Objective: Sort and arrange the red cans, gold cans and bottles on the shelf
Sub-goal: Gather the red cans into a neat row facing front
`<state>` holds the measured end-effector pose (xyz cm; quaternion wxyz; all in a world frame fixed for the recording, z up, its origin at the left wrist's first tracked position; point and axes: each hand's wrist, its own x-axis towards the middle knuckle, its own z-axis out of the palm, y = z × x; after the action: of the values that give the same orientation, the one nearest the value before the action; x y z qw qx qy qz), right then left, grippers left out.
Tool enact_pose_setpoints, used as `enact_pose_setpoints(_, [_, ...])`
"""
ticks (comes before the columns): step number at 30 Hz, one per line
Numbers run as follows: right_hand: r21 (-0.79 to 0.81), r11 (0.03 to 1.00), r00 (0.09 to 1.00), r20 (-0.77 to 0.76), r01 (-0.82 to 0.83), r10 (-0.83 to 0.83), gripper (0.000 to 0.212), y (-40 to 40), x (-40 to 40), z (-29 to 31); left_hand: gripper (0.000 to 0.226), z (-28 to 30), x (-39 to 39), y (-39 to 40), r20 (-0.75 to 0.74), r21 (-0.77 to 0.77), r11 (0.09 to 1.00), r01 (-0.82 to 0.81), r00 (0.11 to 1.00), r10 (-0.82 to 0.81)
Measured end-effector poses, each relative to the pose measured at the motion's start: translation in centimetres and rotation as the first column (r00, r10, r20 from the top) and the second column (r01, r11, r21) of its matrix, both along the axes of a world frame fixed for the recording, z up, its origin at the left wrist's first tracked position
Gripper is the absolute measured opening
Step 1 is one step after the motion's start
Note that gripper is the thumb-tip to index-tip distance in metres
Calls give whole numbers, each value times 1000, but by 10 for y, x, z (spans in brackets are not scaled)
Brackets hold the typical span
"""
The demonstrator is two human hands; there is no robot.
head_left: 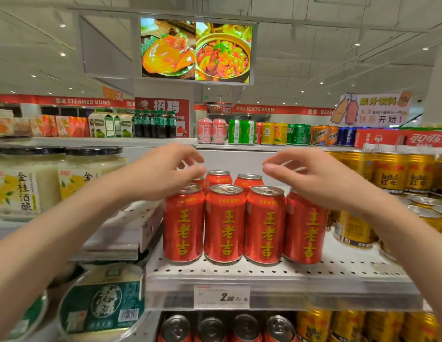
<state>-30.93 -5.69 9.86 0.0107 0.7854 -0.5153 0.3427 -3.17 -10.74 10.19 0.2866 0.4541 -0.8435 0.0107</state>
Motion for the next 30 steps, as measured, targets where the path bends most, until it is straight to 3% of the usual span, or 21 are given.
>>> enact_pose_setpoints(5, [126, 990, 994, -91, 68, -57, 28, -46, 7, 21, 40, 16, -7, -30, 59, 157, 981, -115, 992, 107])
enact_pose_setpoints(12, [265, 961, 986, -162, 75, -32, 35, -79, 17, 16, 30, 13, -4, -39, 3, 325, 943, -70, 997, 73])
enact_pose_setpoints(19, [286, 958, 998, -62, 12, 6, 21, -76, 8, 17, 26, 14, -2, -38, -11, 330, 943, -50, 998, 56])
enact_pose_setpoints(25, [316, 949, 997, -70, 4, 20, 18, -62, -6, 19, 31, 12, -6, -40, -13, 320, 946, -58, 998, 66])
enact_pose_setpoints(30, [309, 950, 998, -60, 44, -27, 35, -47, -7, 17, 50, 18, -23, -47, 14, 308, 951, -40, 999, 37])
